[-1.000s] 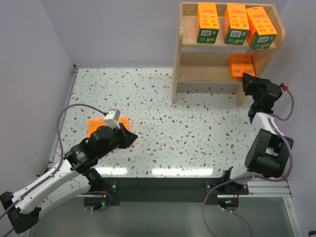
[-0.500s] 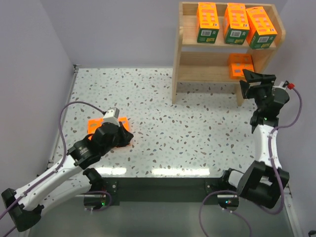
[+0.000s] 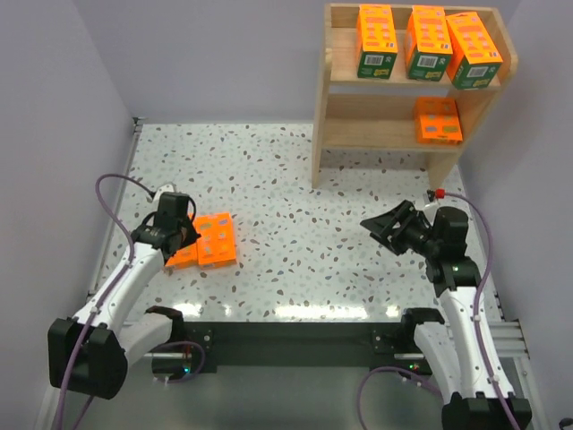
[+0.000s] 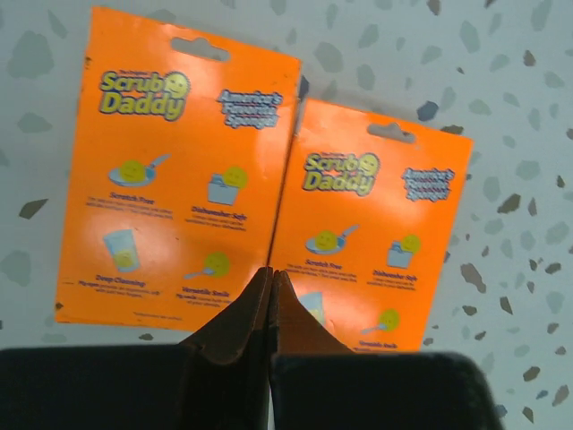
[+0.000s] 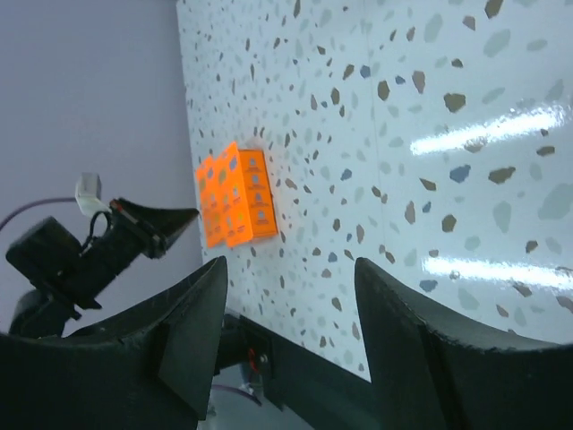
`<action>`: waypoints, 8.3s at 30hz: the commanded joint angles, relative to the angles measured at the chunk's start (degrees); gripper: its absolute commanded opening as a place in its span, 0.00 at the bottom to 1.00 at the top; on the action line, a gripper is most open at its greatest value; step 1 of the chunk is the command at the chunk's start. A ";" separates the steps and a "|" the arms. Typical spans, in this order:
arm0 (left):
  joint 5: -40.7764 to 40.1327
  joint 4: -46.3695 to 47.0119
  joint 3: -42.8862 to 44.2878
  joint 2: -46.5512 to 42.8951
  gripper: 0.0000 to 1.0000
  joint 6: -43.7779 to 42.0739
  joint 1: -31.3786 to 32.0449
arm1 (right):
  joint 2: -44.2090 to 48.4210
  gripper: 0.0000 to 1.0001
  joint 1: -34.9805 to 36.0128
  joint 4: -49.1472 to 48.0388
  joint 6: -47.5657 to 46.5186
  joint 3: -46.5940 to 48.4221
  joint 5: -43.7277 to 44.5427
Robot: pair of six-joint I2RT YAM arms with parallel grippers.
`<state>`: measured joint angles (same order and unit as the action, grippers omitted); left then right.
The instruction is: Place and organize the cleaning sponges onto the shelf
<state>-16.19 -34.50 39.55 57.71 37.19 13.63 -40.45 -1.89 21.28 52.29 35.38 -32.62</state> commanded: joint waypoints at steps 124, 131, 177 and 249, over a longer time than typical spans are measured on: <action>6.96 10.95 11.00 13.32 0.00 0.69 25.57 | -23.63 0.72 42.05 -32.96 11.23 -15.76 6.95; 5.38 7.44 5.19 0.67 0.00 6.66 24.96 | -30.73 0.69 44.60 -49.28 19.77 -18.06 10.29; 4.41 -4.70 2.81 -16.05 0.00 10.45 24.87 | -54.22 0.00 55.24 -101.00 32.78 -24.65 21.90; 6.25 -8.48 3.34 -19.66 0.00 10.10 24.78 | -33.11 0.00 -2.67 -57.84 34.19 6.28 27.97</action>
<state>-10.63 -44.21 43.11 37.91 46.98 38.63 -71.72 -3.44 -38.85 87.48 38.59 -5.50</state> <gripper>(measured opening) 0.016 0.012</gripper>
